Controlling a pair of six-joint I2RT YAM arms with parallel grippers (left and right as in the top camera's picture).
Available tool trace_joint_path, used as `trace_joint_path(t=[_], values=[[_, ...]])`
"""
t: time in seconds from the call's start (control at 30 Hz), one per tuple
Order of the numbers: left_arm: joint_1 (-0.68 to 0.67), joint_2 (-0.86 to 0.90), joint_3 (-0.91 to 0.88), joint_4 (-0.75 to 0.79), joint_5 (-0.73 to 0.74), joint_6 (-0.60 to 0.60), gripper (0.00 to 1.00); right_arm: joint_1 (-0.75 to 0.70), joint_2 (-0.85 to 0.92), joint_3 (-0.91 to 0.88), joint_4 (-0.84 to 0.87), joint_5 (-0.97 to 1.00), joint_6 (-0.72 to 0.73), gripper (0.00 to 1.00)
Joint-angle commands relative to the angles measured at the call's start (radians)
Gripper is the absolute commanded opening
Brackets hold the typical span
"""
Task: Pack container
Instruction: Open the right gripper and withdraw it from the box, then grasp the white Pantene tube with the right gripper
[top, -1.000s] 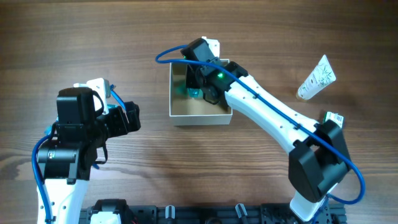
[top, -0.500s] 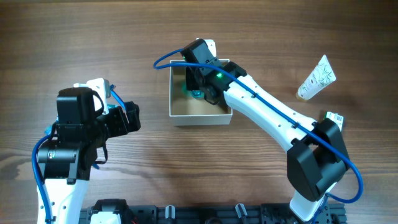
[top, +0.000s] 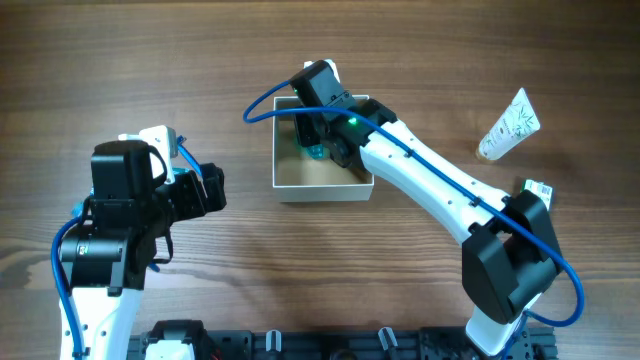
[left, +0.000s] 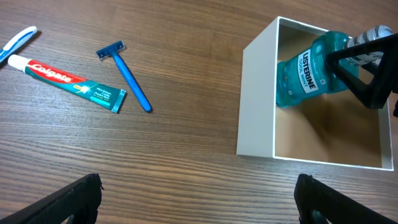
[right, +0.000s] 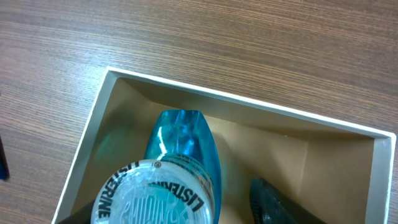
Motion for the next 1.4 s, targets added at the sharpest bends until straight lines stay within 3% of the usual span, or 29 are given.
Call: trace_joint_path(t=[0.0, 0.2, 0.4, 0.53, 0.67, 0.73, 0.87, 1.03, 1.37], values=[[-0.007, 0.000, 0.023, 0.002, 0.030, -0.009, 1.00, 0.003, -0.045, 0.024, 0.001, -0.005, -0.021, 0.62], [-0.007, 0.000, 0.023, 0.003, 0.030, -0.009, 1.00, 0.003, -0.157, 0.024, -0.067, -0.082, -0.170, 0.66], [-0.007, 0.000, 0.023, 0.003, 0.030, -0.009, 1.00, -0.030, -0.361, 0.024, -0.154, -0.087, -0.166, 0.68], [-0.007, 0.000, 0.023, 0.003, 0.031, -0.009, 1.00, -0.153, -0.507, 0.024, -0.224, -0.034, -0.105, 0.74], [-0.007, 0.000, 0.023, 0.003, 0.031, -0.009, 1.00, -0.375, -0.585, 0.024, -0.343, -0.048, -0.128, 0.80], [-0.007, 0.000, 0.023, 0.003, 0.030, -0.009, 1.00, -0.492, -0.588, 0.023, -0.406, -0.083, -0.209, 0.82], [-0.007, 0.000, 0.023, 0.003, 0.030, -0.009, 1.00, -0.689, -0.569, 0.021, -0.468, -0.096, -0.224, 0.86], [-0.007, 0.000, 0.023, 0.003, 0.030, -0.009, 1.00, -0.898, -0.525, 0.021, -0.476, -0.277, -0.331, 0.88], [-0.007, 0.000, 0.023, 0.003, 0.030, -0.009, 1.00, -0.998, -0.350, 0.020, -0.560, -0.399, -0.515, 0.88]])
